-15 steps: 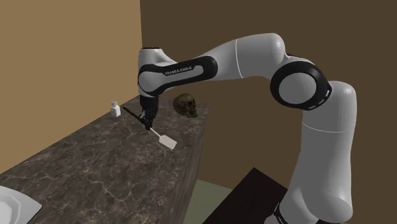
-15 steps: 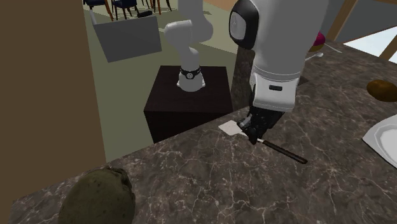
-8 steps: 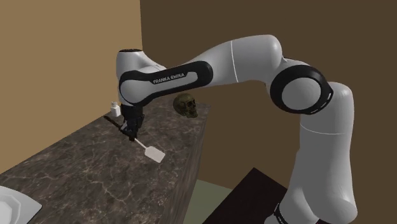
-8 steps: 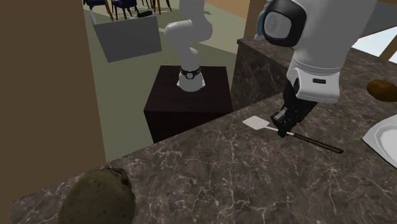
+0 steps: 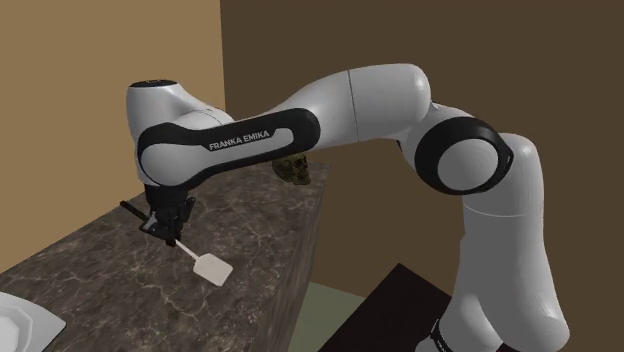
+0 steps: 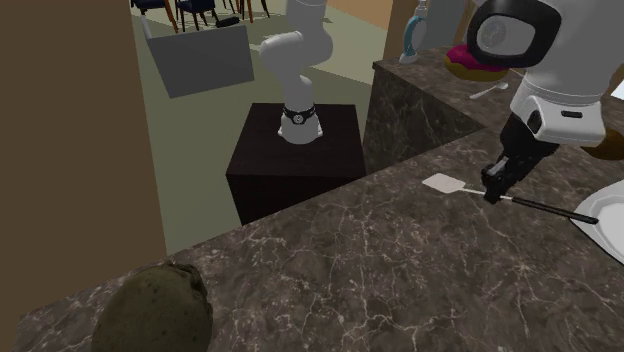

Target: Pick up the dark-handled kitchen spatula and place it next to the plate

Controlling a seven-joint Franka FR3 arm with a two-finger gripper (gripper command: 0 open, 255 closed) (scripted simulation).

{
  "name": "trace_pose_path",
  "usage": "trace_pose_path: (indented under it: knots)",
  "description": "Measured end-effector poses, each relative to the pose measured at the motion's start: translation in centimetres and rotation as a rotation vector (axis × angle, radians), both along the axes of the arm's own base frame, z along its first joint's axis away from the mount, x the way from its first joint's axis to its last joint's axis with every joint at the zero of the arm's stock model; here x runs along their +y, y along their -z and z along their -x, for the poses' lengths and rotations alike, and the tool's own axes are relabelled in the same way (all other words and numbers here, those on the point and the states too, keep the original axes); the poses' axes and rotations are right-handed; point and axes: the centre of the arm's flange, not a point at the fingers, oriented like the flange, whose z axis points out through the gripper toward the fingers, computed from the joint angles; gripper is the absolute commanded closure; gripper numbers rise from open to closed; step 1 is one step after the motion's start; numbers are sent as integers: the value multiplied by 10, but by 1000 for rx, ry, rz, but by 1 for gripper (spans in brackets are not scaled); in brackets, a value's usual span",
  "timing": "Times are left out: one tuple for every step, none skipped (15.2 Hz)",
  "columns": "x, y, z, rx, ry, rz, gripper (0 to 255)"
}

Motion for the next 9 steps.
trace_pose_path:
  knots:
    - [13, -1, 4, 0, 0, 0, 255]
    - [25, -1, 8, 0, 0, 0, 255]
    - [38, -3, 11, 0, 0, 0, 255]
    - [50, -2, 14, 0, 1, 0, 255]
    - [55, 1, 16, 0, 0, 0, 255]
    - [58, 4, 17, 0, 1, 0, 255]
    - [60, 9, 17, 0, 1, 0, 255]
    - [61, 15, 18, 0, 1, 0, 255]
    - [61, 20, 18, 0, 1, 0, 255]
